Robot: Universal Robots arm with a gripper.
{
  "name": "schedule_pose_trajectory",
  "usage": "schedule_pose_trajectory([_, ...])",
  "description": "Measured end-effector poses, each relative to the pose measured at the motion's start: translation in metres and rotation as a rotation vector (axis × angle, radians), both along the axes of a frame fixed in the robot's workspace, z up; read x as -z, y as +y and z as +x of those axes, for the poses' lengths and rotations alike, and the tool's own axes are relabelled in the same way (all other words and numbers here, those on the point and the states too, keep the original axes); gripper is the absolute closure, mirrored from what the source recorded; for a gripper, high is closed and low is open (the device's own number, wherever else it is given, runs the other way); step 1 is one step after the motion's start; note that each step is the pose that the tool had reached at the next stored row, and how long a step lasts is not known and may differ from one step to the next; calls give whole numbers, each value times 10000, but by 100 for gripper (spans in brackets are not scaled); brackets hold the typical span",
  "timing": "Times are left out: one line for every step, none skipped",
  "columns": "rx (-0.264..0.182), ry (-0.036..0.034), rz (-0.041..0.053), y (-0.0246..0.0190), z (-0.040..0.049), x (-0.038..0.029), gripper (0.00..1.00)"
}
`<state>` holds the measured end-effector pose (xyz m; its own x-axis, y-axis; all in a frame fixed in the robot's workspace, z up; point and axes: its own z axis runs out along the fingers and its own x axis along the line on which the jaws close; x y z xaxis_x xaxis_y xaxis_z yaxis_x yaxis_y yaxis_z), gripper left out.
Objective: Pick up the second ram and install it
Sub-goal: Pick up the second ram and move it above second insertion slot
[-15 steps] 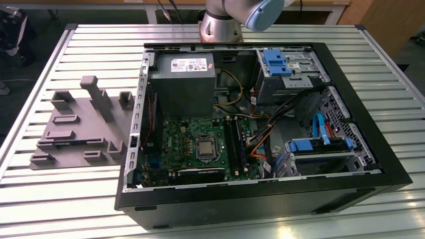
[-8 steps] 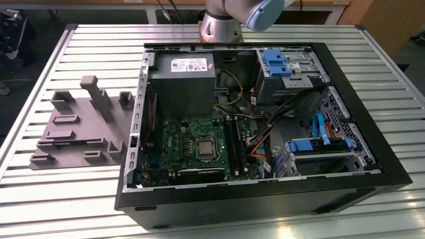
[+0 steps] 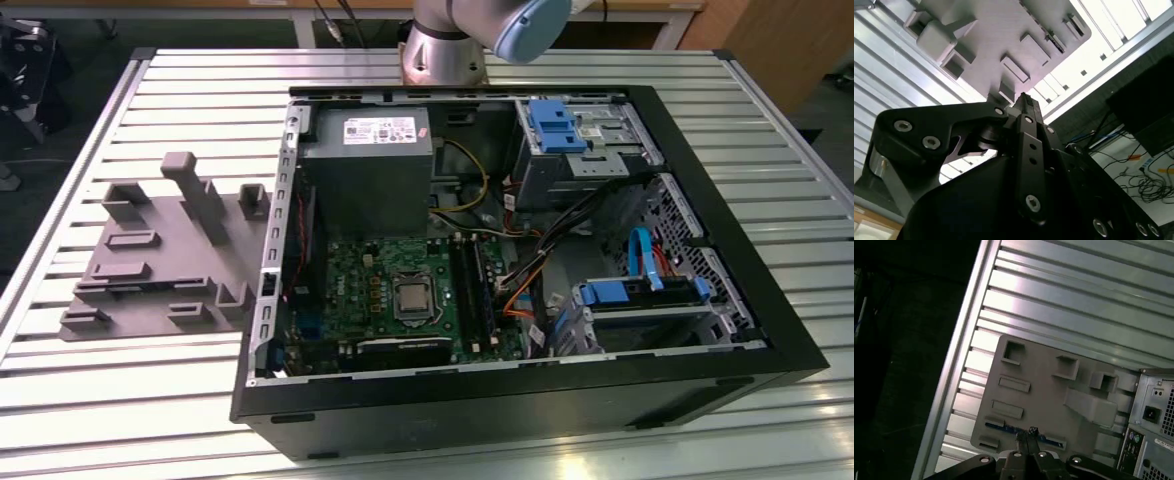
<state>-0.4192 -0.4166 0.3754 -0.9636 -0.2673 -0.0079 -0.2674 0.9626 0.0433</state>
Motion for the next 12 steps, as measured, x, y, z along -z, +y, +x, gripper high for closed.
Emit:
schedule_pose_trajectory([-185,0,0,0,0,4,89])
schedule_pose_trajectory([-366,0,0,0,0,7,89])
schedule_pose_trajectory([-503,1,-1,0,0,7,89])
schedule_pose_trajectory([-549,1,0,-1,0,7,89])
schedule_pose_trajectory([-551,1,0,0,0,7,89])
schedule_pose_trajectory([-552,0,0,0,0,8,89])
schedule_pose_trajectory([-553,0,1,0,0,8,89])
schedule_pose_trajectory([-554,0,1,0,0,8,89])
schedule_pose_trajectory([-555,0,0,0,0,8,89])
schedule_pose_trajectory([-555,0,1,0,0,8,89])
schedule_pose_trajectory([-556,0,0,0,0,8,89])
schedule_pose_trajectory([-557,0,1,0,0,8,89])
